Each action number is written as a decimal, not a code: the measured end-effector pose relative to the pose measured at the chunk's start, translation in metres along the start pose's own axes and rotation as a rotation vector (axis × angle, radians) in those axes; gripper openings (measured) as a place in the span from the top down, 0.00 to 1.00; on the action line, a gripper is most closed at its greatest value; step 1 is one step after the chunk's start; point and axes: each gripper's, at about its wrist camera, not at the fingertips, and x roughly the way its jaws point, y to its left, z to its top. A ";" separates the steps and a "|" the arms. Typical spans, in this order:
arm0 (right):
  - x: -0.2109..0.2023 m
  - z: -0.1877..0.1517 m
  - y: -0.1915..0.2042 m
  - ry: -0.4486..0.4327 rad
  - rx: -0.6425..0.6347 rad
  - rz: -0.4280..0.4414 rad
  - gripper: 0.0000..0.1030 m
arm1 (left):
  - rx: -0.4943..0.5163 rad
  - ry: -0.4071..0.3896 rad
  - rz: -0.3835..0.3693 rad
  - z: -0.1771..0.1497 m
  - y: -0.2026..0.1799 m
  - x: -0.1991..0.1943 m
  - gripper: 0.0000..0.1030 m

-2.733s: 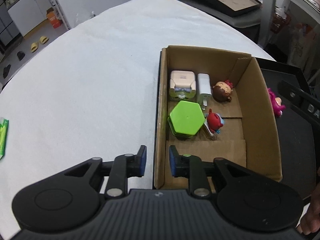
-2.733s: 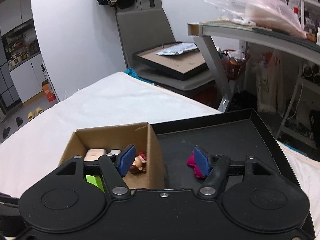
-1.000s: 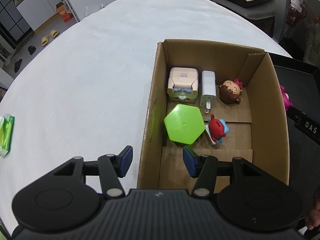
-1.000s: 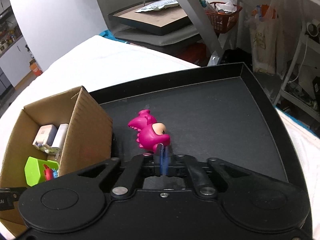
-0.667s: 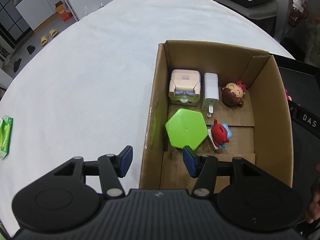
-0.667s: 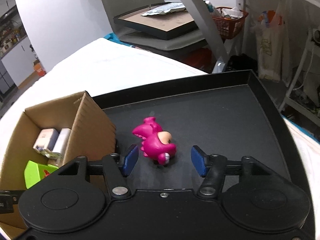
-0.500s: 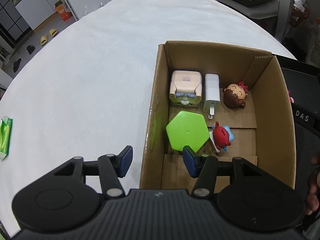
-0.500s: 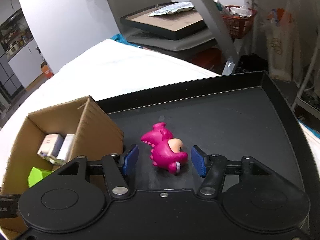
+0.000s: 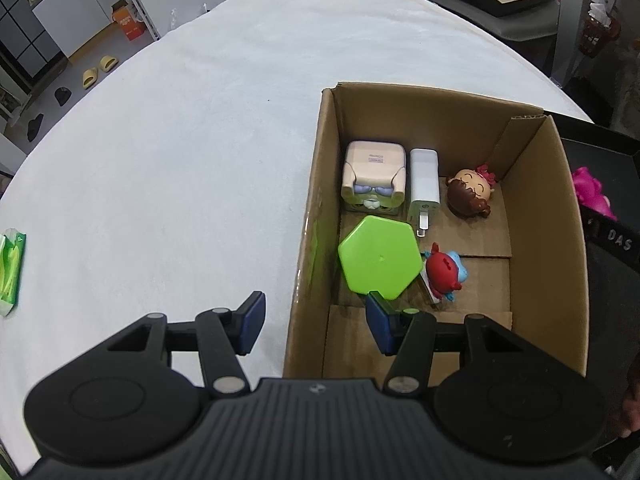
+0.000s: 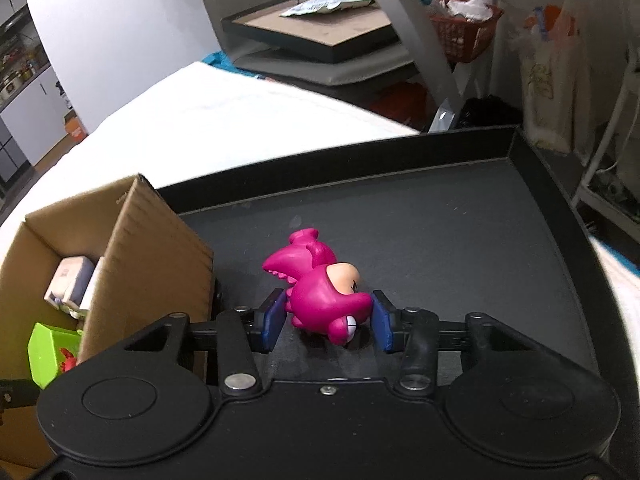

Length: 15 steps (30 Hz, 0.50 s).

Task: Organize rigid objects
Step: 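Lift the pink figure with the right gripper and carry it over the box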

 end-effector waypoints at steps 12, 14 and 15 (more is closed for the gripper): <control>-0.052 0.011 -0.001 -0.075 -0.002 -0.005 0.57 | 0.000 -0.014 -0.053 -0.006 -0.009 -0.014 0.48; -0.062 0.011 0.001 -0.084 -0.015 -0.002 0.57 | -0.003 -0.014 -0.060 -0.007 -0.008 -0.016 0.48; -0.066 0.011 0.001 -0.089 -0.020 0.001 0.57 | -0.005 -0.013 -0.063 -0.007 -0.007 -0.016 0.48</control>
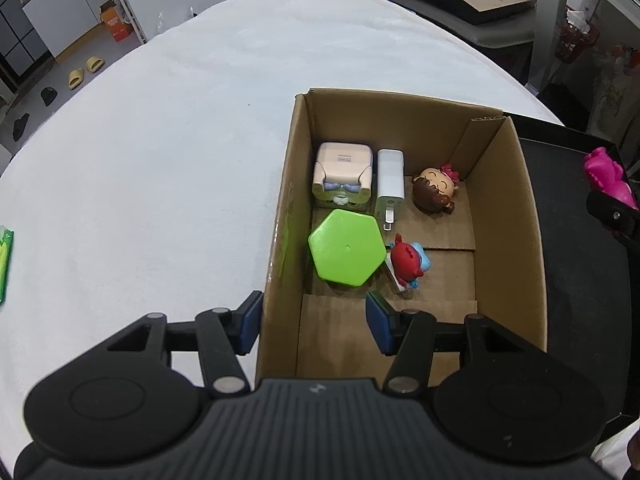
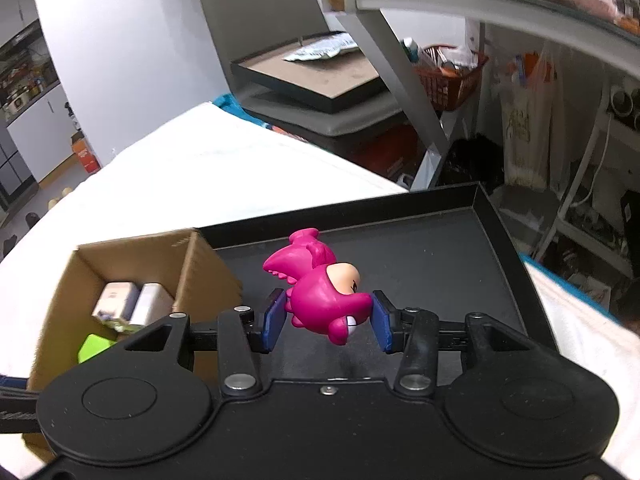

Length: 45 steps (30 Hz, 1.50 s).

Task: Organize rigid objects
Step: 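Lift the pink figure with the right gripper and carry it over the box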

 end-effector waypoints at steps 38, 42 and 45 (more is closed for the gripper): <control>-0.072 -0.001 0.048 -0.107 -0.173 0.143 0.57 | 0.004 -0.060 -0.044 -0.027 0.016 -0.014 0.48; -0.069 -0.002 0.059 -0.102 -0.193 0.153 0.57 | -0.017 -0.066 -0.047 -0.027 0.025 -0.013 0.48; -0.066 -0.004 0.067 -0.093 -0.213 0.155 0.57 | -0.031 -0.070 -0.066 -0.027 0.032 -0.011 0.52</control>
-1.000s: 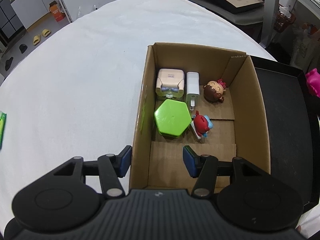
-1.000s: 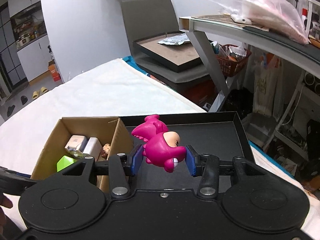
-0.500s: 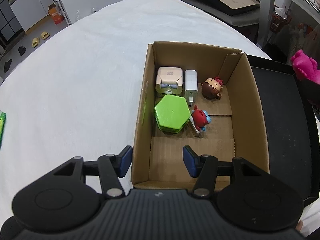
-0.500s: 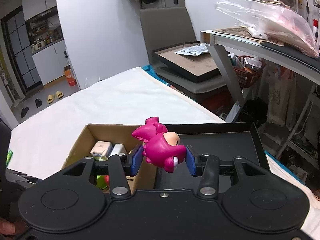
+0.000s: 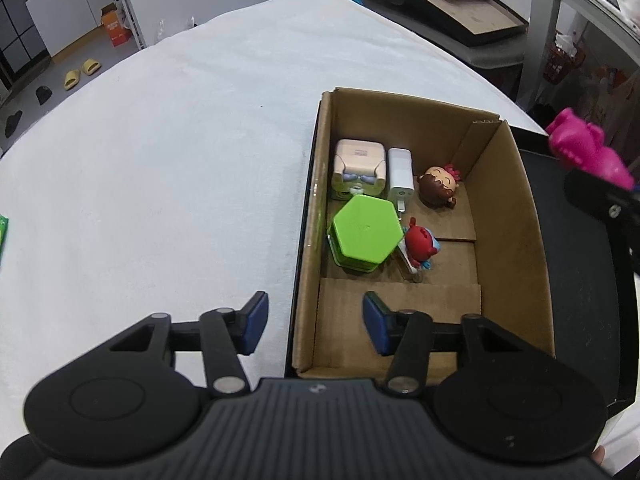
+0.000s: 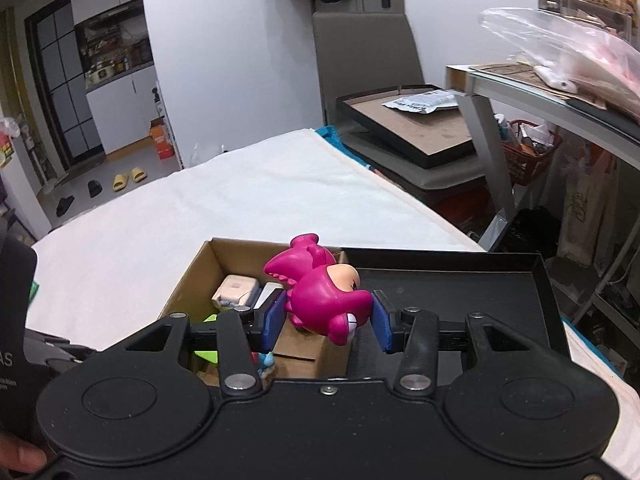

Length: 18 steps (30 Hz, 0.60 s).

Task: Organize rigid objects
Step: 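Lift the pink figure with the right gripper and carry it over the box, then lower the pink figure into the box and open the right gripper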

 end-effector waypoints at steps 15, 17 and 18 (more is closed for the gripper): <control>0.028 -0.007 0.041 0.065 -0.110 -0.010 0.57 | -0.006 -0.004 -0.077 -0.002 0.019 0.008 0.92; 0.033 -0.008 0.046 0.074 -0.123 -0.015 0.57 | -0.002 -0.004 -0.085 -0.002 0.020 0.008 0.92; 0.035 -0.009 0.048 0.078 -0.129 -0.019 0.57 | 0.001 -0.006 -0.088 -0.002 0.020 0.008 0.92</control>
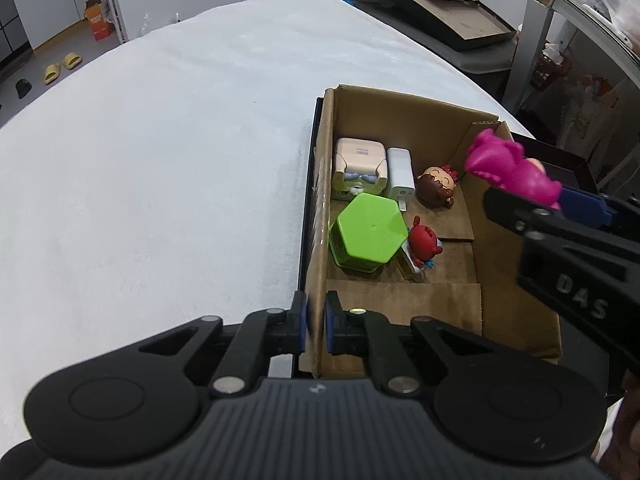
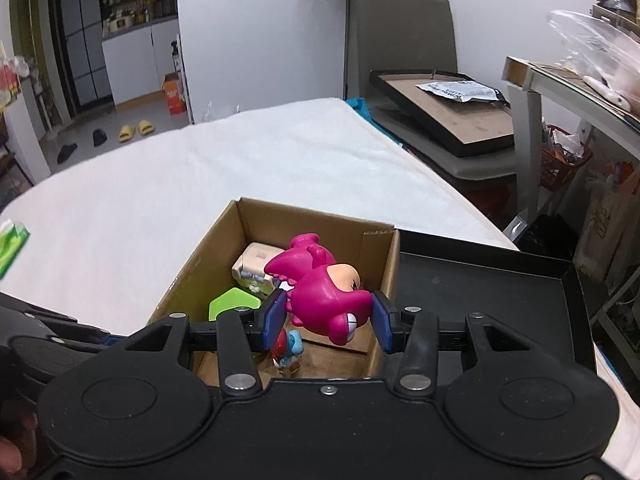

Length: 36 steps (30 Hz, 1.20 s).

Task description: Organize rigid objects

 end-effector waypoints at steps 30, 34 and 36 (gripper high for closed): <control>-0.030 -0.014 -0.036 -0.002 0.119 -0.181 0.12 | 0.016 0.039 -0.016 0.002 -0.005 -0.026 0.85; -0.047 -0.019 -0.046 -0.017 0.175 -0.177 0.06 | 0.010 0.033 -0.031 -0.002 -0.005 -0.037 0.77; -0.054 -0.023 -0.050 -0.023 0.190 -0.185 0.01 | 0.011 0.026 -0.034 -0.003 -0.007 -0.042 0.70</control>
